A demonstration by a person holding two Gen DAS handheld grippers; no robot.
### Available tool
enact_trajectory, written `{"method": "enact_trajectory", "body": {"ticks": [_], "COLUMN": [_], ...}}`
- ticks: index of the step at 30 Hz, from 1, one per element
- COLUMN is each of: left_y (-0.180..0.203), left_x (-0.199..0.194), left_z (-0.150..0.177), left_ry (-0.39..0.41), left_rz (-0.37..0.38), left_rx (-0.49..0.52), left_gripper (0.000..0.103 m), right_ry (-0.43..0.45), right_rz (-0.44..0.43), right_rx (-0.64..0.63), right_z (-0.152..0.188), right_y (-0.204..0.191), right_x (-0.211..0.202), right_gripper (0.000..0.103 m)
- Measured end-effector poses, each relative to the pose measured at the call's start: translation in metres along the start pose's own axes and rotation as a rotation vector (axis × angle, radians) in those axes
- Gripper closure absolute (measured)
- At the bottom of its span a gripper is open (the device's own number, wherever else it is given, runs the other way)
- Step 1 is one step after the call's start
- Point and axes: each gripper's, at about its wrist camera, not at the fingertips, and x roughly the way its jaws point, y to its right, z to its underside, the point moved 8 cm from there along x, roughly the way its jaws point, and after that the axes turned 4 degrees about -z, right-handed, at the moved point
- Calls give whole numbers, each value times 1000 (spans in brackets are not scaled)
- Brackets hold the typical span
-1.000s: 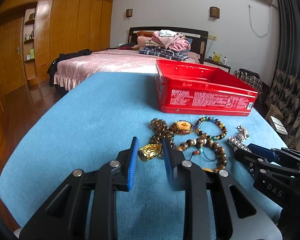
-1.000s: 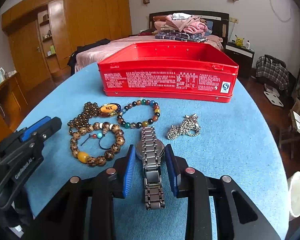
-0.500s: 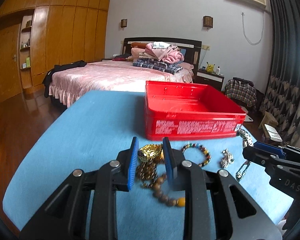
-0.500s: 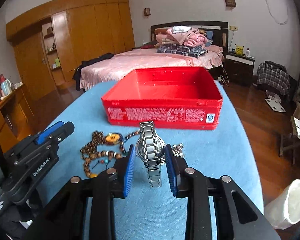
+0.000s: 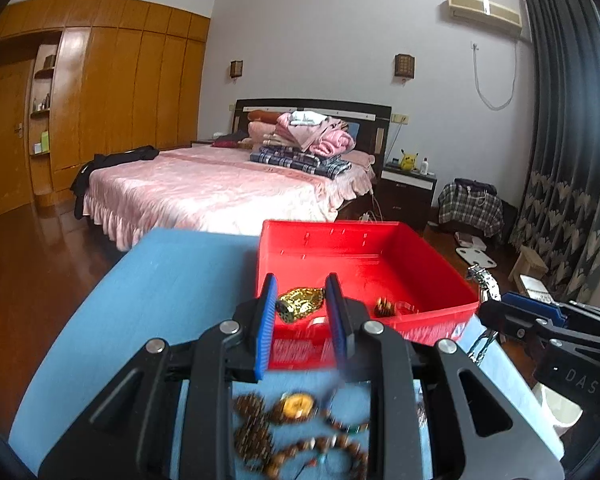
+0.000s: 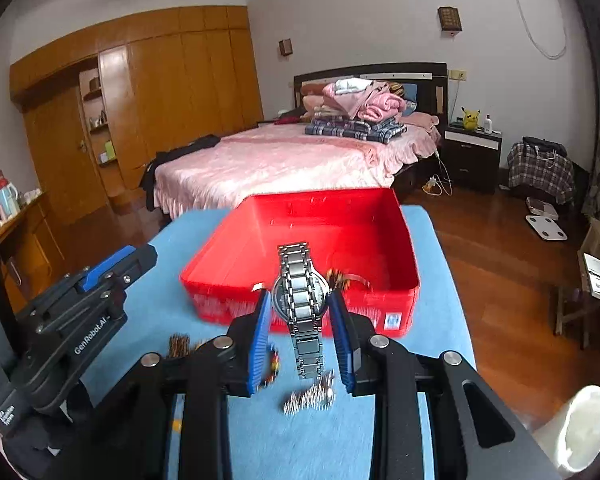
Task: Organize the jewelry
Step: 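Carry the gold pendant and silver watch over the red tin and lower them in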
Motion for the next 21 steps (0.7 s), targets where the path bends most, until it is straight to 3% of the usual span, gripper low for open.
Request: {"method": "enact_trajectory", "body": {"ticks": [10, 15, 21], "left_y": [27, 31, 33], "left_x": [55, 91, 118], "left_z": [-43, -39, -25], "left_ry": [4, -50, -95], "left_rz": [44, 53, 52], "left_rx": [16, 21, 48], "left_gripper": [80, 80, 80], "right_ry": [53, 24, -28], "right_rz": [-1, 16, 24], "right_rx": [22, 20, 33], "right_z": [-50, -56, -39], "right_y": [22, 34, 47], "right_x": [40, 67, 93], "right_gripper": [74, 74, 74]}}
